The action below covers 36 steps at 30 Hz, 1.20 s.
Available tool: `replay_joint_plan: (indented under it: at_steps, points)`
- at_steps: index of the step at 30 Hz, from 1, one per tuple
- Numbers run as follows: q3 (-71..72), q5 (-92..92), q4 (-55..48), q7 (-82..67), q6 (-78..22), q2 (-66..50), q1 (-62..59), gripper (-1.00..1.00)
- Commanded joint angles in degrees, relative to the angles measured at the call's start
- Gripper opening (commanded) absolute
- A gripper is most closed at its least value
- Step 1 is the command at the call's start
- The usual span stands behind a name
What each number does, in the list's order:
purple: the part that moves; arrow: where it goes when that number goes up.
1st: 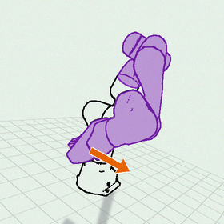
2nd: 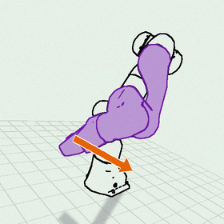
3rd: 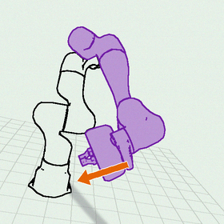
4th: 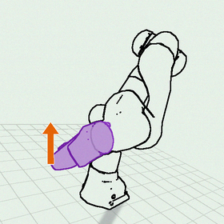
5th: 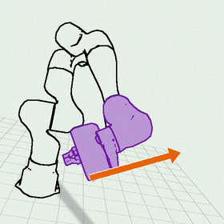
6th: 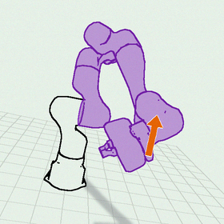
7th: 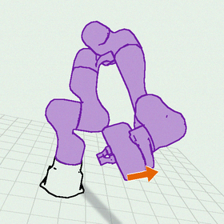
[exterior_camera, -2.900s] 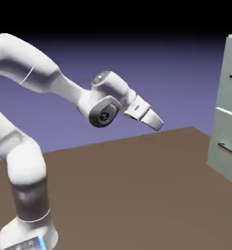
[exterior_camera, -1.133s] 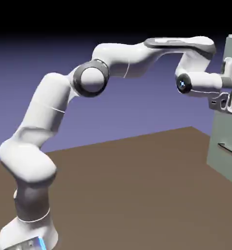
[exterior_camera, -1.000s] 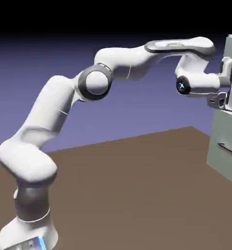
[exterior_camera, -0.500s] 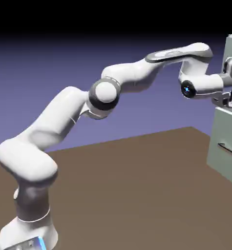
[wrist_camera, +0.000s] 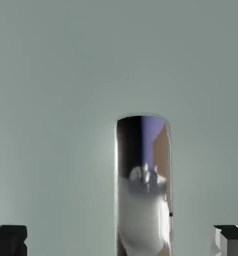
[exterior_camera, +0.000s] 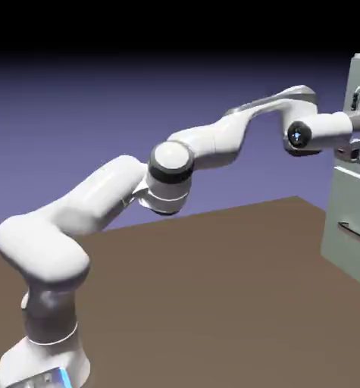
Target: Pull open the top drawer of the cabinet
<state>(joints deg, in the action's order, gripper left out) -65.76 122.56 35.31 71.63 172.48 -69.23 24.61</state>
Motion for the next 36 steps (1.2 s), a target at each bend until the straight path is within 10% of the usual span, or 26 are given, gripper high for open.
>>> replay_joint_plan:
  at_steps: [1,3,4,36]
  points:
    - [-1.12,-1.15,-0.79,2.5,-0.11,-0.99,-0.05,0.0]
    - [-2.33,-2.38,-1.64,5.18,-0.23,-2.05,-0.11,0.0]
    - [-2.33,-2.38,-1.64,5.18,-0.23,-2.05,-0.11,-1.0]
    - [-19.68,31.94,59.59,-42.94,-16.83,19.89,42.73,-1.0]
